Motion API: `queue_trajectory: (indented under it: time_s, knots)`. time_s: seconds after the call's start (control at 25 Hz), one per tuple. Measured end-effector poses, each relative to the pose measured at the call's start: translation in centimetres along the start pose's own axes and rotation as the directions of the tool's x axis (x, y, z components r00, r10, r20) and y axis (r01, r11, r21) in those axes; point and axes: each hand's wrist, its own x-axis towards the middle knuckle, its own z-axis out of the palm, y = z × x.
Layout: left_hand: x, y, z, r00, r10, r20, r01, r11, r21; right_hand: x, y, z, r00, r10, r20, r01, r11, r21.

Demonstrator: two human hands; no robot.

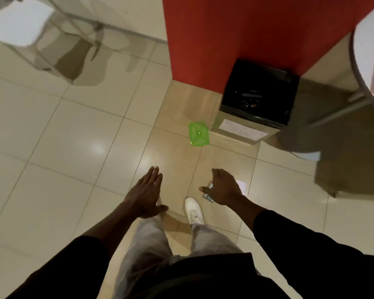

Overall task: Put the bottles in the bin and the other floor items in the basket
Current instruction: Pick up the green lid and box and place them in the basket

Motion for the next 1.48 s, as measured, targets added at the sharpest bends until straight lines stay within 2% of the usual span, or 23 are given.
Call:
queue_trajectory:
  time_s: [0.12,0.28,0.44,0.68,0.76,0.96,1.12,1.32,1.4,1.48]
  knots:
    - [3.6,-2.9,-2.3,0.989,0.137,0.053,-0.141,0.988,0.064,0.5,-1.5,0.6,0.990,0.137,-0.035,-0.134,0.988,0.073]
    - [7.9,-7.8,-6.1,0.936,0.322,0.145,-0.346,0.917,0.196,0.7,-5.5,1.1,0.923,0.368,-0.112,-0.333,0.910,0.249]
    - [12.0,-11.0,-9.6,0.880,0.395,0.263,-0.467,0.821,0.329,-0.2,-9.2,2.3,0.814,0.562,-0.149,-0.455,0.775,0.439]
    - [16.3,-9.5,-10.1,0.839,0.436,0.326,-0.540,0.748,0.387,-1.0,-9.5,5.8,0.737,0.667,-0.111,-0.529,0.671,0.519]
    - [18.7,-7.9,-8.4,0.820,0.434,0.374,-0.563,0.732,0.385,-0.1,-7.3,7.7,0.719,0.690,-0.077,-0.540,0.625,0.564]
    - [24.3,-5.5,-4.4,0.840,0.389,0.378,-0.522,0.770,0.367,3.4,-1.3,11.5,0.735,0.675,-0.060,-0.537,0.634,0.556]
    - [30.8,-4.5,-0.4,0.818,0.371,0.440,-0.551,0.727,0.411,8.2,3.6,16.2,0.733,0.680,-0.014,-0.560,0.615,0.556]
    - [46.2,-3.5,6.9,0.795,0.411,0.446,-0.602,0.622,0.501,17.7,11.4,26.1,0.703,0.711,0.024,-0.575,0.549,0.607]
    - [52.8,-4.0,9.7,0.815,0.406,0.412,-0.577,0.625,0.526,21.6,14.3,30.7,0.704,0.709,0.030,-0.585,0.556,0.591]
    - [58.8,-4.9,12.1,0.852,0.392,0.347,-0.523,0.673,0.523,24.6,16.7,34.9,0.701,0.712,0.029,-0.604,0.573,0.553]
